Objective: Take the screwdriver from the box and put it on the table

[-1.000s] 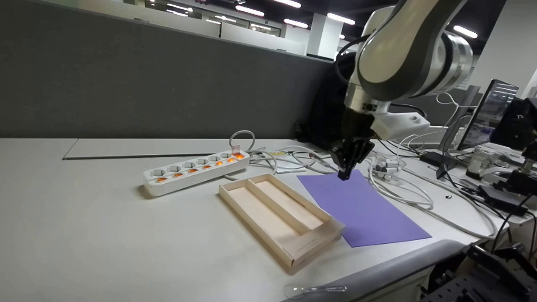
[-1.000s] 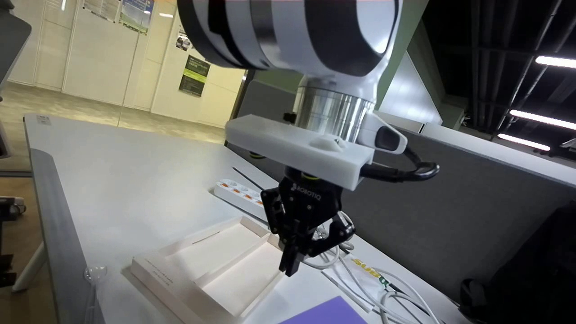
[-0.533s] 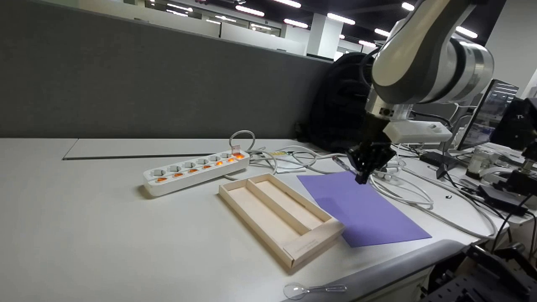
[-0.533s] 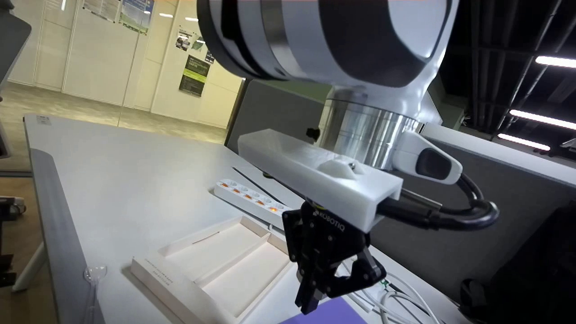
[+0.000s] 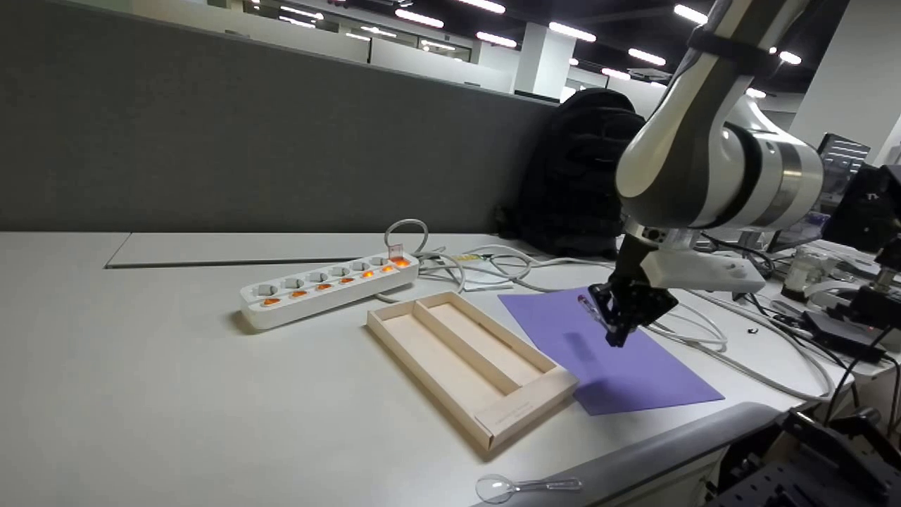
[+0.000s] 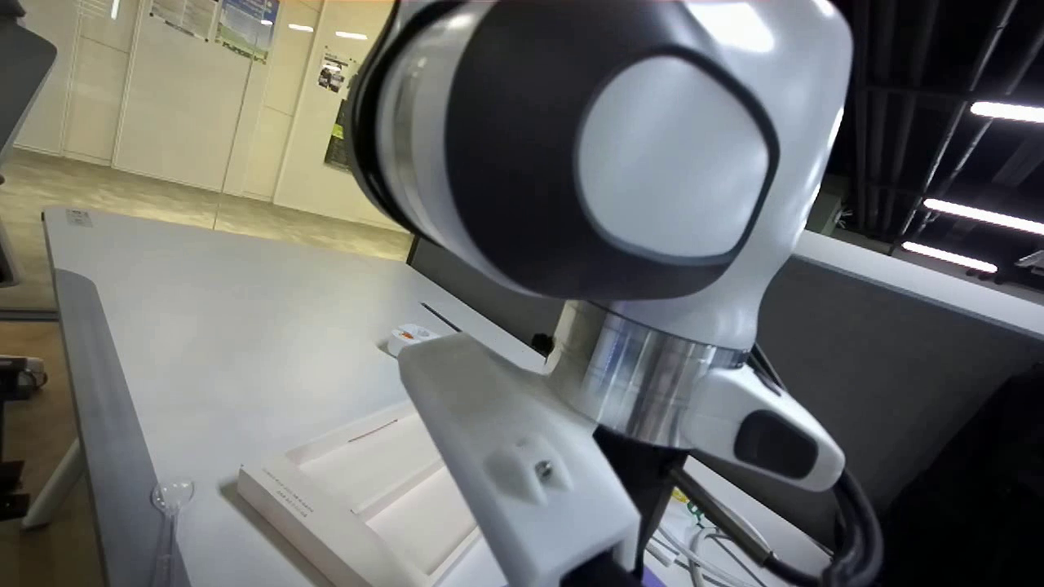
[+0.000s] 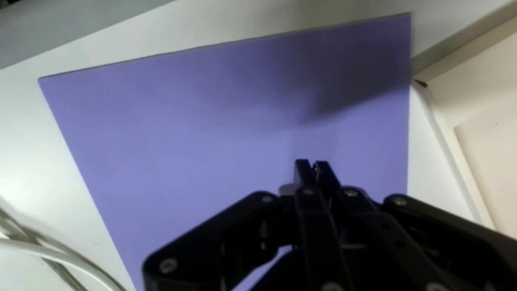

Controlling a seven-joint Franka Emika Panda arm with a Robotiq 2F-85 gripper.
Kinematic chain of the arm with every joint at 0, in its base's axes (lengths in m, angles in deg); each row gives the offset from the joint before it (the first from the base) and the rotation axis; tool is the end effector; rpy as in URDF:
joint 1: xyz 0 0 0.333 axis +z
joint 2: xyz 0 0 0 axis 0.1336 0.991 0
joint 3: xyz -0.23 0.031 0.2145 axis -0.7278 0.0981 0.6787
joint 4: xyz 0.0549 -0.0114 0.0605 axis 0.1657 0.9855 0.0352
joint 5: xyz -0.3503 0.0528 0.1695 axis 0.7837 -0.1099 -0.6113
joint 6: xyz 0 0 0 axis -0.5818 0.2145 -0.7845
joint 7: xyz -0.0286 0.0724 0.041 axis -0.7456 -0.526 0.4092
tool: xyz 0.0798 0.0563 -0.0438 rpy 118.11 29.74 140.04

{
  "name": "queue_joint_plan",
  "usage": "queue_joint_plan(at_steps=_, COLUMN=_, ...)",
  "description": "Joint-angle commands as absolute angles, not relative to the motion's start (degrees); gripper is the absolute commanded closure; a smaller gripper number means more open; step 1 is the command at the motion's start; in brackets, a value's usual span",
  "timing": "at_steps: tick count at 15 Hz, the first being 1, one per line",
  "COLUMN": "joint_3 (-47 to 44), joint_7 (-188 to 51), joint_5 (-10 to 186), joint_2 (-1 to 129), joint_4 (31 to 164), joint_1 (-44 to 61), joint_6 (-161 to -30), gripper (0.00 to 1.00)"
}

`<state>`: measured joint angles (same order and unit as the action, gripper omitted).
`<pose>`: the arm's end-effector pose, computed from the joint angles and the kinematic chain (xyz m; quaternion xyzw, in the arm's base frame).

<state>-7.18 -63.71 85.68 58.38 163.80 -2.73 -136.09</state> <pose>0.3632 -0.1383 0.1664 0.9844 -0.1687 0.0435 0.0254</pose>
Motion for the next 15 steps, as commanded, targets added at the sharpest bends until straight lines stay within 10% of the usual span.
queue_joint_plan(at_steps=1, joint_3=-1.20, joint_7=-62.90, joint_5=79.26, joint_2=62.08, joint_4=162.85, joint_1=-7.65, joint_6=-137.11, gripper=0.99)
queue_joint_plan(at_steps=11, joint_3=8.02, joint_7=-60.93, joint_5=73.81, joint_2=67.80, joint_4=160.08, joint_1=-17.68, joint_6=-136.65, gripper=0.99)
queue_joint_plan(at_steps=12, joint_3=8.22, joint_7=-60.89, joint_5=73.96, joint_2=68.09, joint_4=159.91, joint_1=-18.10, joint_6=-136.54, gripper=0.71)
queue_joint_plan(at_steps=15, joint_3=8.08, joint_7=-60.57, joint_5=73.70, joint_2=68.55, joint_4=159.45, joint_1=-18.32, joint_6=-136.10, gripper=0.56)
